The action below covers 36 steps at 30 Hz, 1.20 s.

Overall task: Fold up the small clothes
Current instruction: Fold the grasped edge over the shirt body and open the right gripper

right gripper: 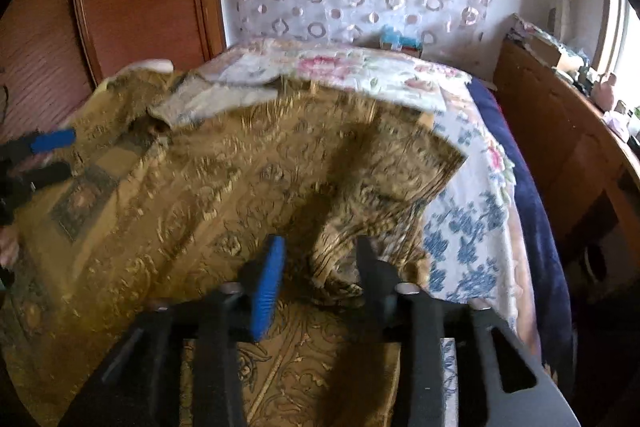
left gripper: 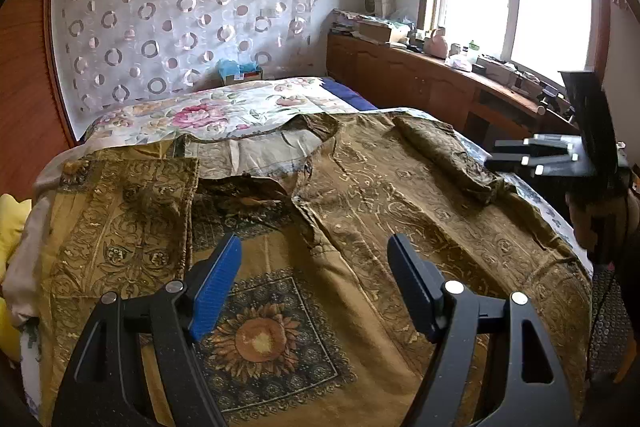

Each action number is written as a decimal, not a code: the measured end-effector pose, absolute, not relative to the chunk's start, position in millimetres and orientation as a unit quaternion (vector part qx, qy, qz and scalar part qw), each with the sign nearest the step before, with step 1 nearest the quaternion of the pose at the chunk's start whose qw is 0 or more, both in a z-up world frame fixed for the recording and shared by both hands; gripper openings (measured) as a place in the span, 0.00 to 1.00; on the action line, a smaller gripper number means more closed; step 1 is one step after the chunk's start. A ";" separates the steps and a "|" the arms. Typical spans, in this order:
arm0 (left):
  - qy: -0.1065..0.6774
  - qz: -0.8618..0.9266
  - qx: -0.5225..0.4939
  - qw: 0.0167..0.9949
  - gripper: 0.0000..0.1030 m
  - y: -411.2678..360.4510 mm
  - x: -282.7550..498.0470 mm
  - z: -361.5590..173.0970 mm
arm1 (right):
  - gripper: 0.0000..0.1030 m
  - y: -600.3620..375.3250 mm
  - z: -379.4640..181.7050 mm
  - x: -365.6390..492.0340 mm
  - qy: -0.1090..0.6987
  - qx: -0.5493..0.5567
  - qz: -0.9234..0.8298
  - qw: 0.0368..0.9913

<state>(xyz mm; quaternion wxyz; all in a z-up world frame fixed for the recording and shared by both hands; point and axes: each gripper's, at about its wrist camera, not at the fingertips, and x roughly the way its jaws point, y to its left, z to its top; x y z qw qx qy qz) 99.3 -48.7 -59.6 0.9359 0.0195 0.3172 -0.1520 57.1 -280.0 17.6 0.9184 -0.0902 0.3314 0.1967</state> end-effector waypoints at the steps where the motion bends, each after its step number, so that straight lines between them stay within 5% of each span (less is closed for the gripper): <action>1: 0.318 -0.153 0.020 0.936 0.74 -49.7 98.8 -60.3 | 0.48 -280.4 20.1 57.4 0.324 -0.084 0.197 0.922; 21: 0.328 -0.154 0.016 0.932 0.74 -49.0 95.4 -70.9 | 0.51 -317.6 -4.7 173.5 0.408 0.005 0.146 0.901; 27: 0.327 -0.151 0.010 0.933 0.74 -43.5 92.7 -72.5 | 0.13 -313.6 6.0 179.4 0.397 -0.010 0.142 0.907; 36: 0.323 -0.145 0.006 0.935 0.74 -37.0 90.1 -70.3 | 0.08 -269.3 35.9 156.0 0.325 -0.062 0.165 0.929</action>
